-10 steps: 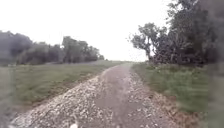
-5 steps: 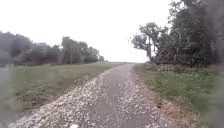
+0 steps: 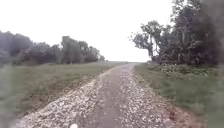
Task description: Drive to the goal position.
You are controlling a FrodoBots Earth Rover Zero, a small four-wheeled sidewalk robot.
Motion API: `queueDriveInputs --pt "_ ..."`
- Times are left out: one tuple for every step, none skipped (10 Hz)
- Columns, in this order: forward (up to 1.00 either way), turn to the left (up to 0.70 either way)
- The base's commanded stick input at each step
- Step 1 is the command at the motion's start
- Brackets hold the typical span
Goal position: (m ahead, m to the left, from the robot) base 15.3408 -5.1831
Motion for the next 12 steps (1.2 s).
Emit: queueDriveInputs --pt "0.7 0.0" --pt "0.7 0.0" --pt "0.7 0.0" --pt "0.7 0.0" --pt "0.7 0.0" --pt "0.7 0.0" --pt "0.7 -0.06" --pt "0.7 -0.22" --pt "0.7 -0.35" --pt "0.7 -0.35" --pt "0.7 -0.35" --pt "0.7 -0.35"
